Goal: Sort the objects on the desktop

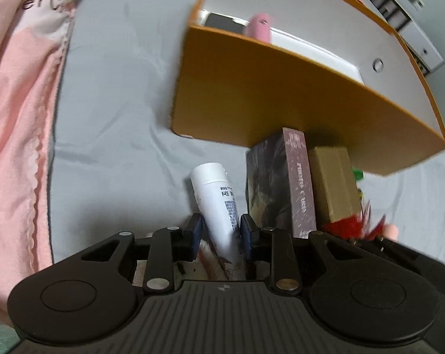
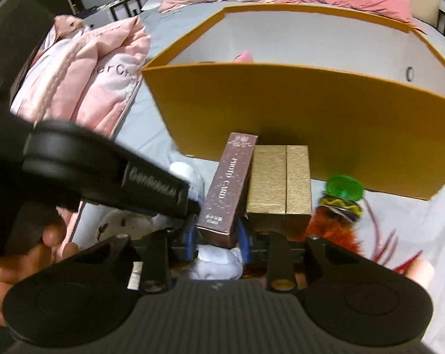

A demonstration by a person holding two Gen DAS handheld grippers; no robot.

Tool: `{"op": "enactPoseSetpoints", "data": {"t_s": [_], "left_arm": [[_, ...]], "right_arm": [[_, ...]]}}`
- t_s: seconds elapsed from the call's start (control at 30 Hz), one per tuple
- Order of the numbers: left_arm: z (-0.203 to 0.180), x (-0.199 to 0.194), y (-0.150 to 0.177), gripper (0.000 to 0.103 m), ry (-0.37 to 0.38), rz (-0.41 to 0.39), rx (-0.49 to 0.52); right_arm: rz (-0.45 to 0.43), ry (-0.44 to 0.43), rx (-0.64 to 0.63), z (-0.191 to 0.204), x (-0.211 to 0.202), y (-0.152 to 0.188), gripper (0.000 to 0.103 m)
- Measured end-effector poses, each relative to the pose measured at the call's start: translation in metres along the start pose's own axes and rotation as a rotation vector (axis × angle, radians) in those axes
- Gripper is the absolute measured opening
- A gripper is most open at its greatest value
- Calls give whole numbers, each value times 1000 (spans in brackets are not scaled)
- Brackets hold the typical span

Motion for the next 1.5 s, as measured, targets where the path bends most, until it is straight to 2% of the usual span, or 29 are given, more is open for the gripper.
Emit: {"op": "enactPoseSetpoints", "data": {"t_s": [0.13, 0.23, 0.47, 0.67, 0.8, 1.0, 1.07, 1.17, 1.3, 1.5], "left_arm": [[-7, 4, 6, 32, 0, 43, 58], [-6, 5, 5, 33, 8, 51, 59], [9, -22, 0, 24, 72, -2, -8], [13, -54, -20, 23, 64, -42, 8], [14, -41, -19, 23, 57, 19, 7], [-6, -22, 8, 24, 101, 80, 15], [-10, -19, 13, 24, 69, 87, 41], [-15, -18, 18, 23, 64, 95, 51], [-25, -21, 24, 19, 53, 74, 76], [-33, -11, 27, 20, 16, 57, 108]], "right_arm": [[19, -10, -7, -2, 5, 4, 29], [0, -3, -33, 1, 6, 7, 27], [-55, -28, 20, -11, -20, -3, 24], [-117, -81, 45, -12, -43, -20, 24], [-128, -75, 54, -13, -44, -23, 24], [-136, -80, 75, -24, -47, -22, 24], [-133, -91, 95, -29, -47, -21, 24], [-133, -94, 98, -30, -47, -20, 24], [-134, -98, 101, -30, -48, -18, 24], [-130, -110, 141, -39, -49, -17, 24]]}}
Point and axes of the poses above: each gripper's, at about its wrist camera, not at the fingertips, and x roughly the way its jaws point, z to its left, y to its underside, the point moved 6 cm from there along x, roughly the way its jaws point, and after that the axes turned 3 degrees about x, right-handed, at the moved point
